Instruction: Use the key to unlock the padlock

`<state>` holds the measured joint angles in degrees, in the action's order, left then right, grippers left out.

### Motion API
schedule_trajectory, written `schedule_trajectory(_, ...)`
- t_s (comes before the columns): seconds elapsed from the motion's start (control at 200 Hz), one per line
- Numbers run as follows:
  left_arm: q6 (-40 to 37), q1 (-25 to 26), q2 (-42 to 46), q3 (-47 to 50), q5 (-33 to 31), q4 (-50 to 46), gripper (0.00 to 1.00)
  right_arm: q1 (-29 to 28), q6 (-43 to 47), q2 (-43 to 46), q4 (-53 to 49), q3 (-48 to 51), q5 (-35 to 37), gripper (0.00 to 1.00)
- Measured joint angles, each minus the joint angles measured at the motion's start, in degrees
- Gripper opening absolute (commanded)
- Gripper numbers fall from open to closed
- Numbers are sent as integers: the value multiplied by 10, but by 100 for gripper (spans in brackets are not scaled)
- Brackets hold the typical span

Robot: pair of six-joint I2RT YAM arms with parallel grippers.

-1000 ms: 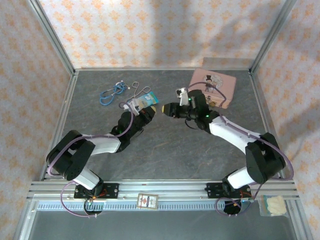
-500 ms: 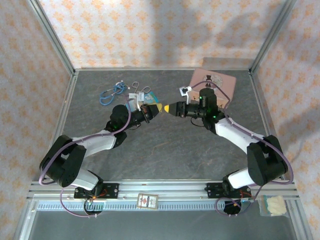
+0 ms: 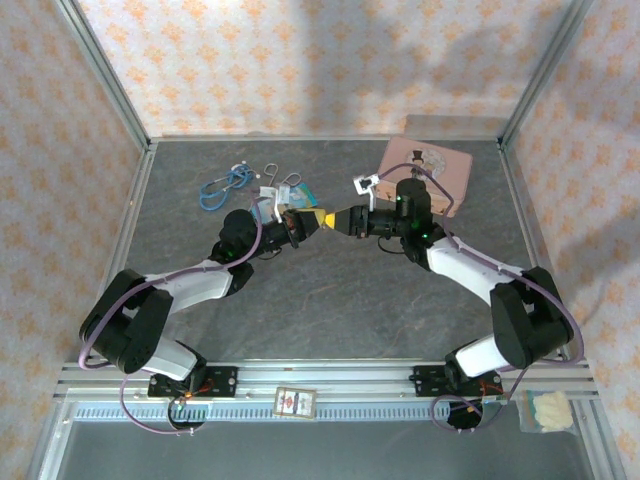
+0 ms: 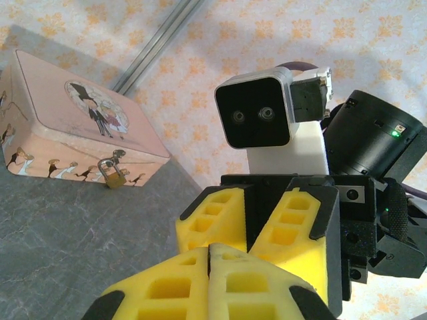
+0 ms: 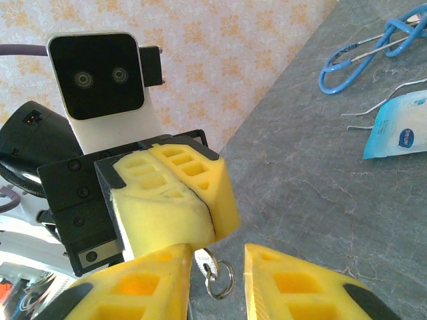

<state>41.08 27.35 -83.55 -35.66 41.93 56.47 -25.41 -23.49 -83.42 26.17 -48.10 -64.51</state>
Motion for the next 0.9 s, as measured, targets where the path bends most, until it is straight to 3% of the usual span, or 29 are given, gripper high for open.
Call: schedule_trajectory(0.901,109,12,-19,34,-59,128,0,-6,-12,-5,51,3,-3,27)
